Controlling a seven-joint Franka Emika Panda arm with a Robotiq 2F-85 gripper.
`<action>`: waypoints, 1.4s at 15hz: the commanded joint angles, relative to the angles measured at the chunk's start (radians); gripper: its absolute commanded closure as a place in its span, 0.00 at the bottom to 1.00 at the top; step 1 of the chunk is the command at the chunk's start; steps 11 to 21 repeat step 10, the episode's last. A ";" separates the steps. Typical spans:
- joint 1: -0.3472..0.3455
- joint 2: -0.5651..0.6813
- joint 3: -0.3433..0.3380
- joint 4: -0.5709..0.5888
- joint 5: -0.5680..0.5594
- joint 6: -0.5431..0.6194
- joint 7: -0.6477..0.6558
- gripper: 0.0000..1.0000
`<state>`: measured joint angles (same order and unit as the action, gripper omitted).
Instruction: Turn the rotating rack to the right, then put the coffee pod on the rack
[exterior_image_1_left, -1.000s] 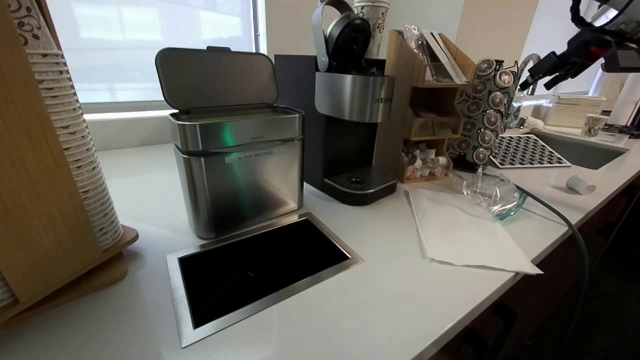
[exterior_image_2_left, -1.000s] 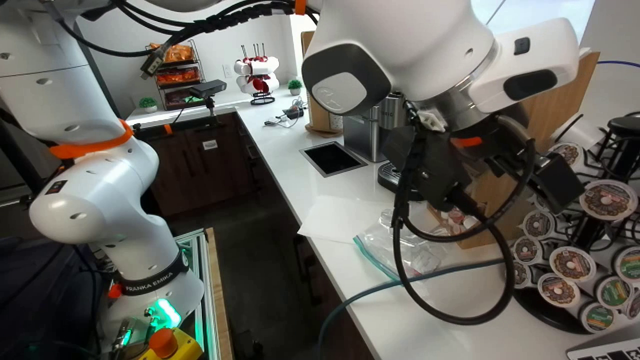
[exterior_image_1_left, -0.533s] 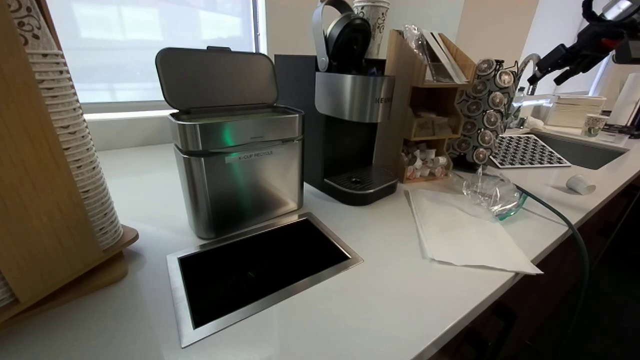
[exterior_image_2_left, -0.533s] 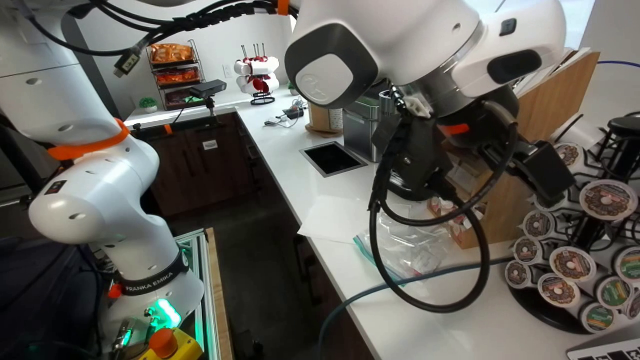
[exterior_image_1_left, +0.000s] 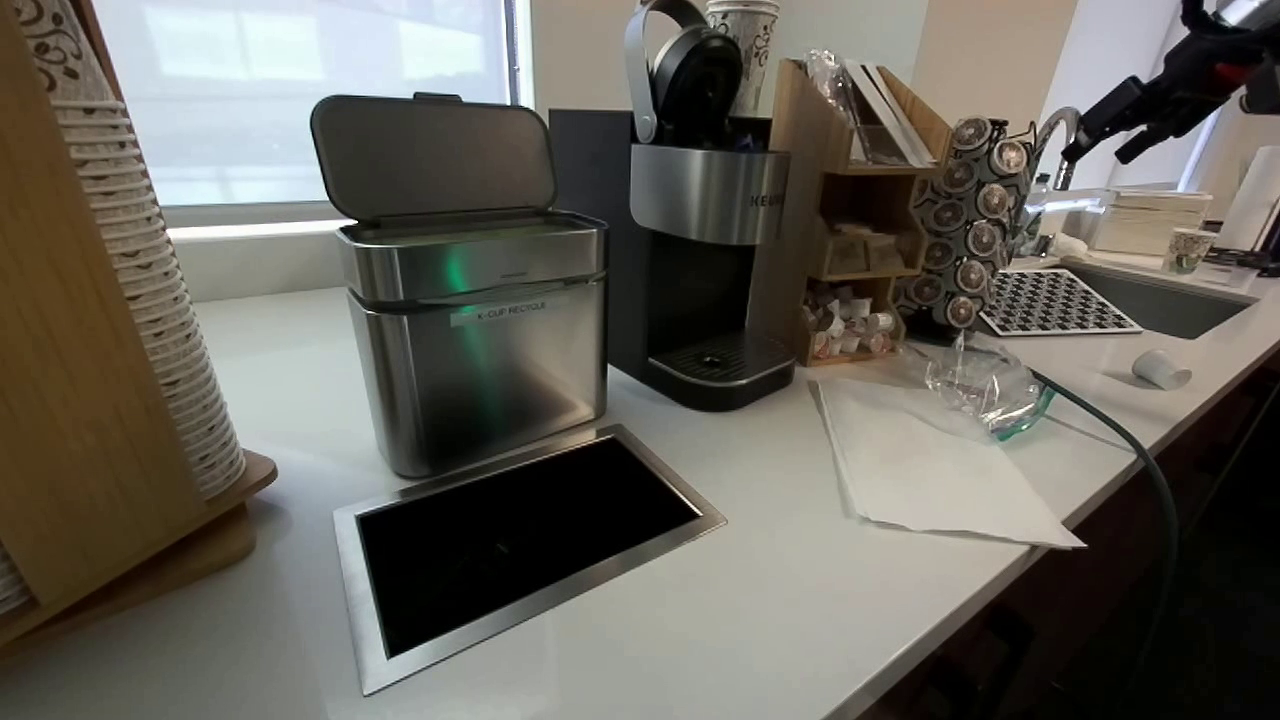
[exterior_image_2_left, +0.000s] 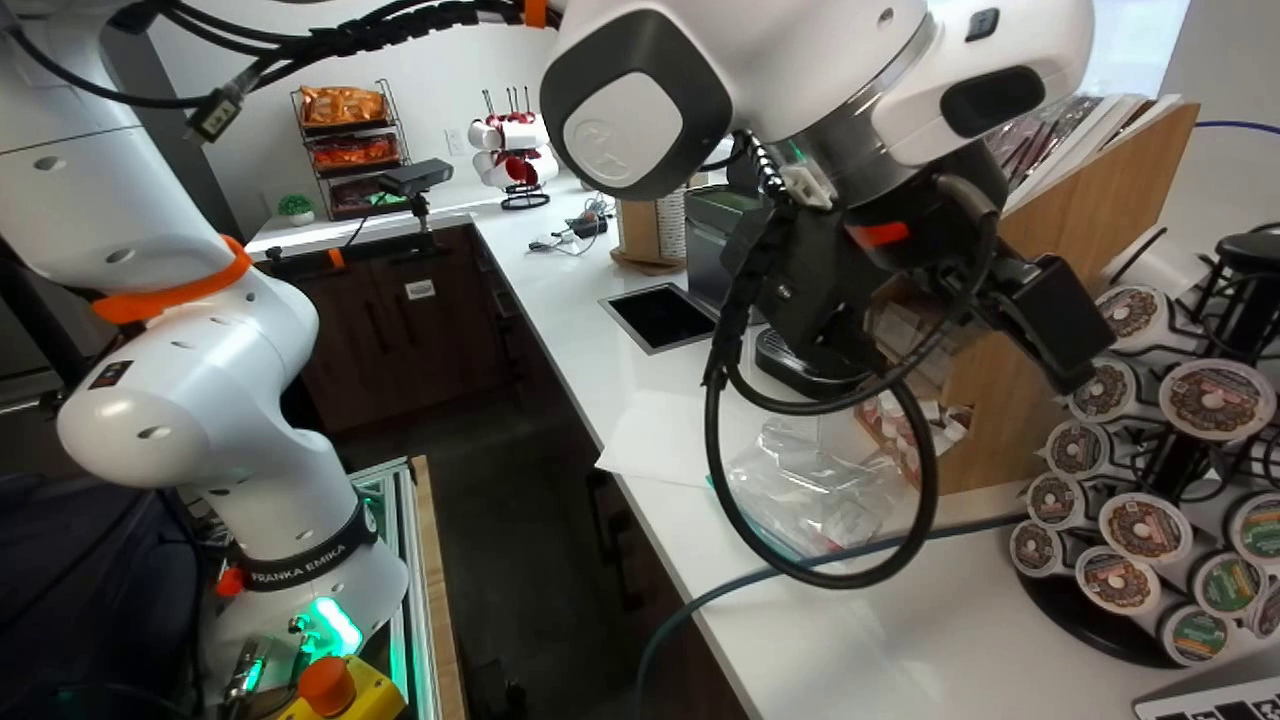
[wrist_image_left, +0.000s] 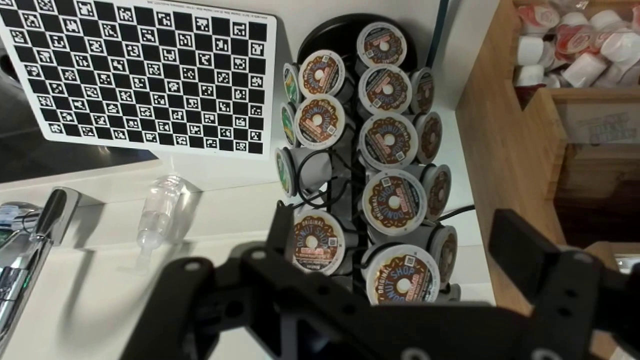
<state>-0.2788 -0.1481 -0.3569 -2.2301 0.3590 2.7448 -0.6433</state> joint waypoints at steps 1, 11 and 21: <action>0.004 -0.058 -0.007 -0.040 -0.081 -0.050 0.074 0.00; 0.027 -0.054 -0.025 -0.023 -0.099 -0.042 0.080 0.00; 0.027 -0.054 -0.025 -0.023 -0.099 -0.042 0.080 0.00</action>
